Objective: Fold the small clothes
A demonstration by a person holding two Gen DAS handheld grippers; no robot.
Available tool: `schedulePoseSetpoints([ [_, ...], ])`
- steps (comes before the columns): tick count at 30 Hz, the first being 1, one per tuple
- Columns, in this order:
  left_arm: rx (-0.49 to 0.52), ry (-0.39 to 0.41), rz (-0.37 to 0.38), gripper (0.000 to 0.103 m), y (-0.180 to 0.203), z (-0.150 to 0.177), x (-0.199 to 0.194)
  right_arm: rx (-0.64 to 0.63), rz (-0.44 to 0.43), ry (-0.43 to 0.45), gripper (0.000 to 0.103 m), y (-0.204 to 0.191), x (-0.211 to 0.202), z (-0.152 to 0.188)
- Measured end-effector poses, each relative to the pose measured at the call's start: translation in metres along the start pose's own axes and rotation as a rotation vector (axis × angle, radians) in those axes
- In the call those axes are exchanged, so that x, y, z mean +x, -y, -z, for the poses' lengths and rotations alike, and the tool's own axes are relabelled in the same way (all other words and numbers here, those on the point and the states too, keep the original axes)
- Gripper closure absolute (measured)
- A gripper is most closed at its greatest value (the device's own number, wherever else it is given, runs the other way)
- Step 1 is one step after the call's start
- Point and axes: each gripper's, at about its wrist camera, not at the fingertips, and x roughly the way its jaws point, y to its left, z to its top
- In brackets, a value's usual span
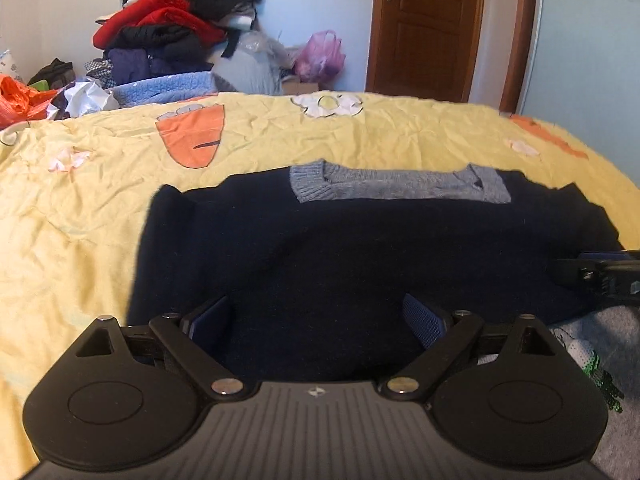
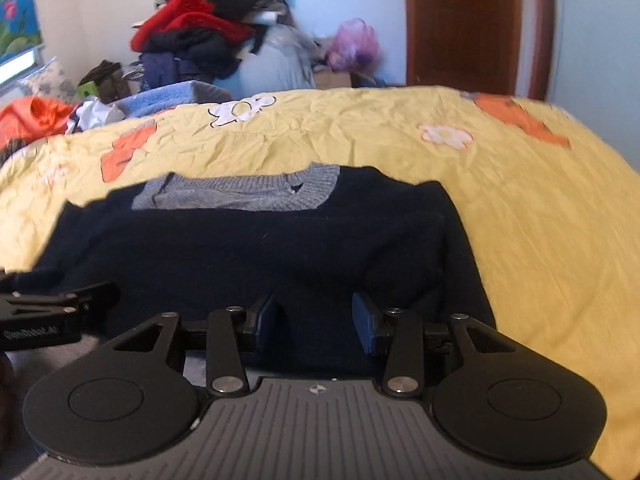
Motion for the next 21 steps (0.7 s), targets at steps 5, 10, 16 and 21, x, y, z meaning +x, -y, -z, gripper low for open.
schedulePoseSetpoints([
  [5, -0.024, 0.019, 0.014, 0.009, -0.001, 0.026, -0.046, -0.015, 0.017, 0.02, 0.054, -0.006, -0.022, 0.036],
  [10, 0.01, 0.012, -0.016, 0.008, 0.005, 0.06, -0.053, -0.053, 0.078, 0.045, 0.049, -0.016, -0.026, 0.055],
  [16, -0.024, -0.018, -0.007, 0.008, 0.004, 0.069, -0.086, -0.064, 0.067, 0.037, 0.036, -0.026, -0.058, 0.09],
  [21, 0.036, 0.013, -0.04, 0.008, 0.014, 0.097, -0.096, -0.106, 0.109, 0.067, 0.028, -0.036, -0.078, 0.113],
])
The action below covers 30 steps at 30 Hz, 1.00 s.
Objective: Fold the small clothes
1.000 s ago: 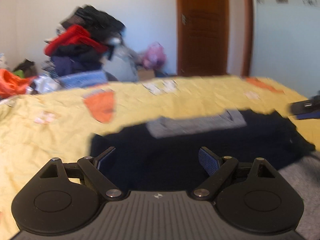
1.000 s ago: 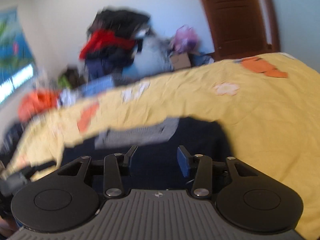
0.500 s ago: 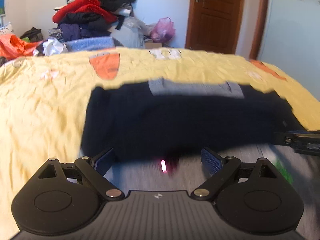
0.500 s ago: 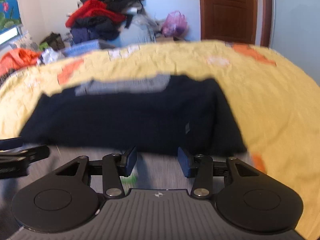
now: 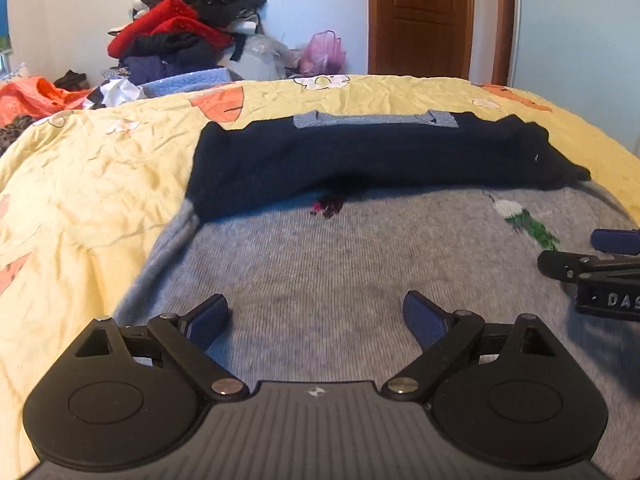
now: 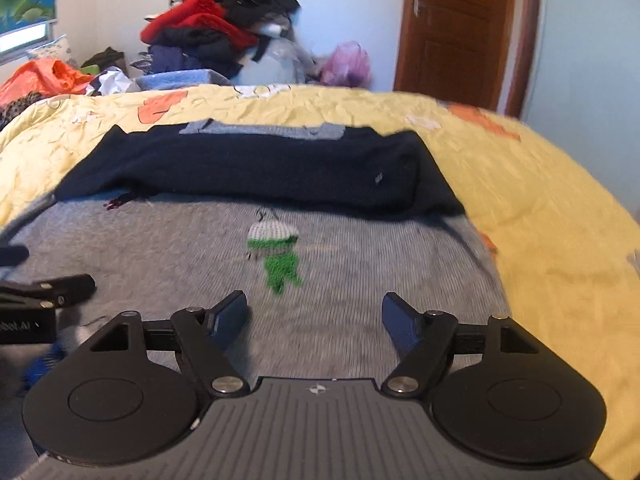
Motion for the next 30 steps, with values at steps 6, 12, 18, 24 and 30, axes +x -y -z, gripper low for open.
schedulePoseSetpoints([
  [6, -0.003, 0.009, 0.012, 0.007, 0.0, 0.021, -0.02, 0.002, 0.007, 0.006, 0.019, -0.001, -0.016, 0.02],
  [12, -0.015, -0.019, 0.027, 0.006, 0.003, 0.037, -0.046, 0.003, 0.003, -0.003, 0.018, -0.002, -0.037, 0.037],
  [18, -0.028, -0.012, 0.033, 0.006, 0.006, 0.059, -0.073, -0.006, -0.006, 0.006, 0.017, -0.003, -0.066, 0.063],
  [24, -0.018, -0.014, 0.027, 0.006, 0.012, 0.077, -0.101, -0.001, 0.01, -0.019, 0.014, -0.002, -0.093, 0.08],
  [30, -0.016, -0.018, 0.026, 0.006, 0.013, 0.098, -0.121, 0.02, 0.012, -0.029, 0.014, -0.001, -0.115, 0.093],
])
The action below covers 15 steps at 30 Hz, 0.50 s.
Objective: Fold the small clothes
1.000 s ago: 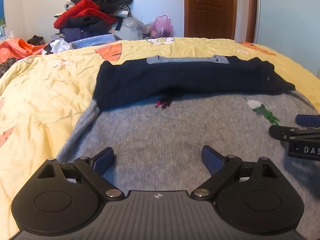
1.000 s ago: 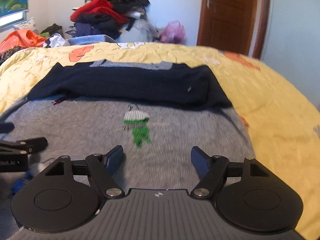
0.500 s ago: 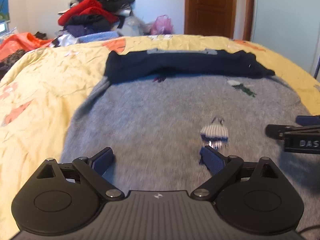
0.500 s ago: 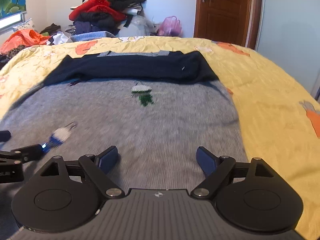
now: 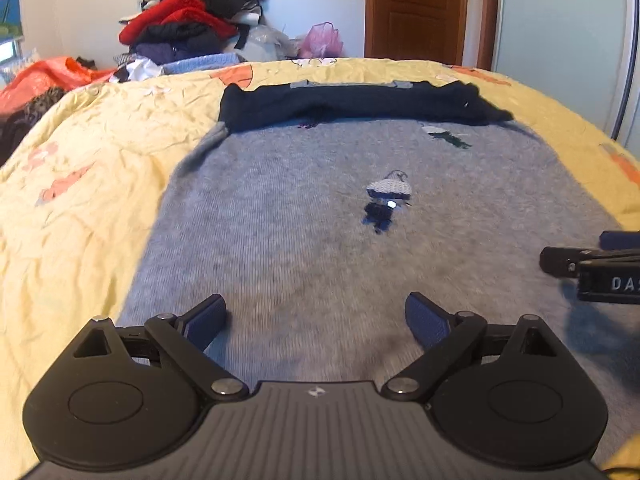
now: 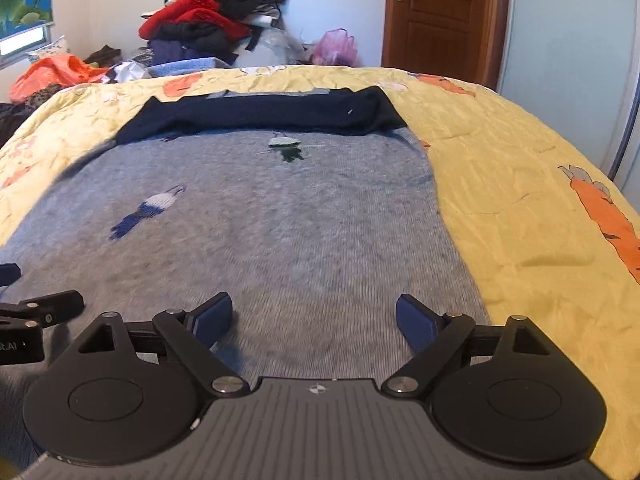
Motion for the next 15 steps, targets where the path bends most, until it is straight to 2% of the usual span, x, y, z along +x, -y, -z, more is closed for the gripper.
schedulePoseSetpoints([
  [2, 0.001, -0.006, 0.005, 0.006, 0.002, 0.009, -0.004, -0.005, 0.011, 0.007, 0.013, 0.001, 0.001, 0.007],
  [4, 0.018, 0.031, -0.014, 0.005, 0.005, 0.019, -0.007, 0.002, 0.017, 0.008, 0.013, 0.001, -0.002, 0.01],
  [9, -0.001, 0.0, 0.0, 0.005, 0.007, 0.023, -0.021, -0.008, 0.009, 0.002, 0.011, -0.001, -0.008, 0.016],
  [12, 0.012, 0.035, -0.006, 0.005, 0.007, 0.034, -0.023, -0.001, 0.01, 0.003, 0.011, 0.0, -0.01, 0.017],
  [15, -0.007, 0.003, -0.006, 0.005, 0.006, 0.031, -0.029, -0.001, 0.006, -0.002, 0.012, -0.001, -0.017, 0.019],
])
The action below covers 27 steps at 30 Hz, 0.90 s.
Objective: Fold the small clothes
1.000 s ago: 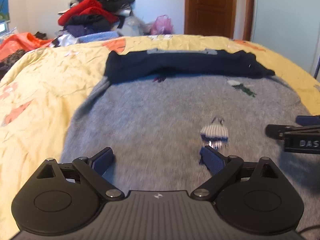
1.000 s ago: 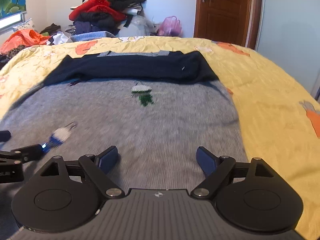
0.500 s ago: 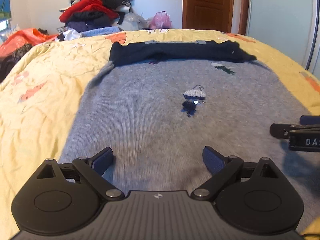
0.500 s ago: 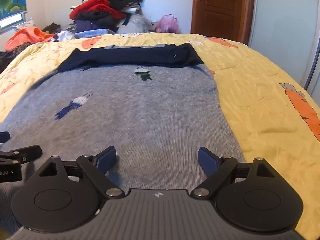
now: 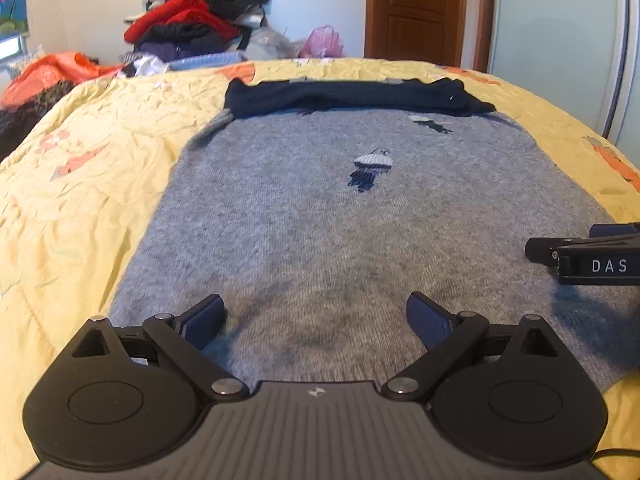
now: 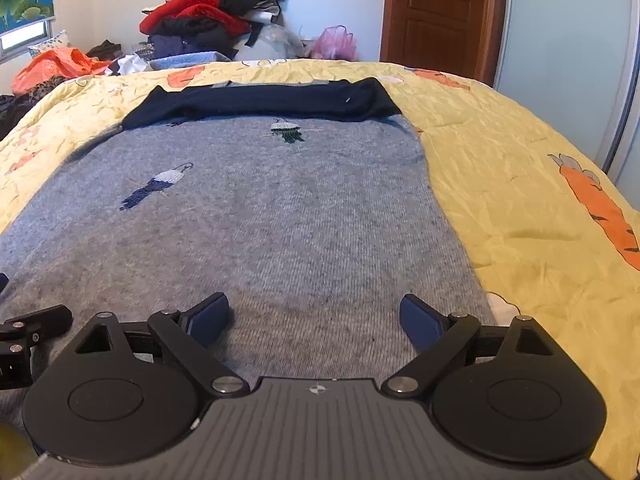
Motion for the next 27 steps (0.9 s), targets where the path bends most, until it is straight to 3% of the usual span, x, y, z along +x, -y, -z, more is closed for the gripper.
schedulePoseSetpoints([
  [5, 0.011, 0.028, -0.001, 0.004, 0.0, 0.012, -0.005, -0.012, -0.002, 0.027, 0.011, 0.001, -0.006, 0.012],
  [16, -0.027, -0.004, 0.014, 0.004, -0.002, 0.02, -0.027, -0.047, -0.02, 0.033, 0.012, -0.002, -0.035, 0.031],
  [19, 0.017, 0.022, 0.009, 0.004, 0.001, 0.031, -0.028, -0.042, -0.028, 0.05, 0.012, 0.001, -0.038, 0.041],
  [27, 0.012, 0.021, 0.027, 0.004, -0.006, 0.029, -0.036, -0.042, -0.063, 0.041, 0.015, 0.007, -0.049, 0.041],
])
